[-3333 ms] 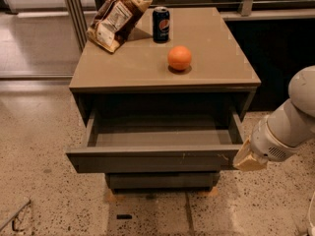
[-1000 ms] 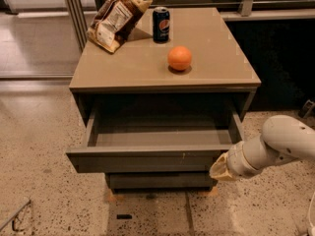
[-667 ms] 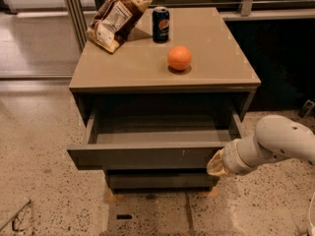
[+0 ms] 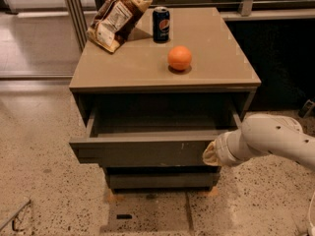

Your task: Close top drawer

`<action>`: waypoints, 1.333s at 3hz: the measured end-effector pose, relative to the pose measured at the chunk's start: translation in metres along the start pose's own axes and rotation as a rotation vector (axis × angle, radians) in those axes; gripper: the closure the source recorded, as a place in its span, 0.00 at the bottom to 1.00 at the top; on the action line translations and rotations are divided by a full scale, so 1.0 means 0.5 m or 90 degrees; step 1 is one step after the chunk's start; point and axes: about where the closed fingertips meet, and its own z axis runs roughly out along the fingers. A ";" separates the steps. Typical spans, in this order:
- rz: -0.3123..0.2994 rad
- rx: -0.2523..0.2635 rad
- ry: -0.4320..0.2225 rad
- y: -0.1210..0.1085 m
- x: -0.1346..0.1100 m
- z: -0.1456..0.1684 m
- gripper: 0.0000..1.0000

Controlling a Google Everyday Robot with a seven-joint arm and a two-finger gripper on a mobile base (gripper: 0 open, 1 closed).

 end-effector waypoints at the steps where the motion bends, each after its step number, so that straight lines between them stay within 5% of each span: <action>1: -0.007 0.054 0.025 -0.041 0.014 0.005 1.00; 4: 0.023 0.163 0.015 -0.170 0.087 0.034 1.00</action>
Offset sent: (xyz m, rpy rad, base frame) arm 0.0759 -0.0242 0.0106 0.0096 -0.2507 -0.1348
